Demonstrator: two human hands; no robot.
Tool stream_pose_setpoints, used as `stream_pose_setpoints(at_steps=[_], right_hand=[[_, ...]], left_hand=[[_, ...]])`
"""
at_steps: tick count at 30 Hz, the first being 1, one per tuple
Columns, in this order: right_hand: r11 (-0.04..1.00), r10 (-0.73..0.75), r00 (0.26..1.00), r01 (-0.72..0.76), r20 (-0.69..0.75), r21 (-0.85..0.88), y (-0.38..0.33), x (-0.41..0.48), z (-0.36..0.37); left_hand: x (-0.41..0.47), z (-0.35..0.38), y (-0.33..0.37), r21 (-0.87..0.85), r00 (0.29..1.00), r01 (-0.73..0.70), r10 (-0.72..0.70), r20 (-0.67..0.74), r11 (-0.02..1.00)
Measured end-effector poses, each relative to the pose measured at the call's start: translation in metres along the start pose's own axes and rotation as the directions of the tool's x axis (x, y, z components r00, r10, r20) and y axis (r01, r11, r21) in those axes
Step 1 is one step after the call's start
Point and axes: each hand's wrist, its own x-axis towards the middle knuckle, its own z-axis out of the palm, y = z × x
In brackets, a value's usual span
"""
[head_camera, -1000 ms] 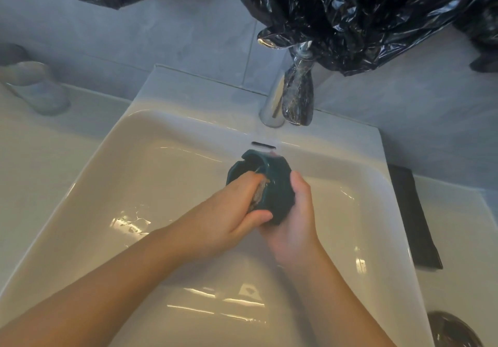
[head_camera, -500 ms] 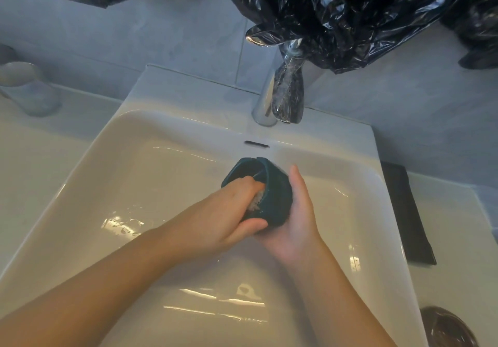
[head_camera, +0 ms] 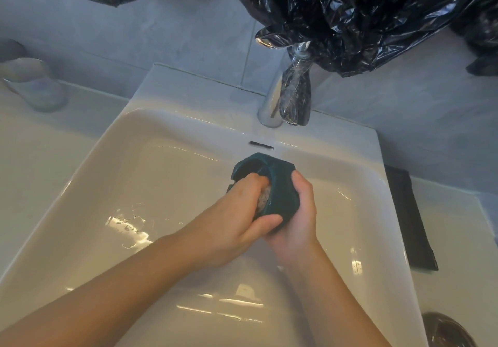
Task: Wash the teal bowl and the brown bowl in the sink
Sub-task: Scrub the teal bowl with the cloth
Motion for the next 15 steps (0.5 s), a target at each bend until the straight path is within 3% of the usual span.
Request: stream_pose_setpoints(at_steps=[2, 3, 6, 8, 12, 15], right_hand=[[0.989, -0.14, 0.99, 0.141, 0.02, -0.053, 0.006, 0.001, 0.0], [0.985, -0.162, 0.986, 0.164, 0.026, -0.06, 0.007, 0.0, -0.001], [0.999, -0.008, 0.998, 0.006, 0.064, 0.035, -0.004, -0.002, -0.001], [0.993, 0.104, 0.993, -0.107, 0.05, 0.058, -0.007, -0.002, -0.001], [0.999, -0.038, 0.997, 0.037, -0.064, -0.02, 0.004, -0.002, 0.005], [0.998, -0.048, 0.997, 0.05, -0.059, 0.035, 0.002, -0.004, 0.003]], left_hand=[[0.0, 0.003, 0.001, -0.102, 0.999, 0.004, -0.009, -0.04, 0.995], [0.001, 0.002, 0.001, -0.074, 0.999, -0.03, 0.027, -0.04, 0.997], [0.001, -0.011, -0.006, 0.235, 0.984, -0.179, 0.173, 0.047, 0.955], [0.001, -0.012, -0.013, 0.313, 0.975, -0.219, 0.197, 0.099, 0.924], [0.002, -0.002, -0.003, 0.036, 1.0, -0.018, 0.019, -0.004, 0.999], [0.005, -0.003, 0.0, 0.084, 0.997, -0.08, 0.081, -0.006, 0.993]])
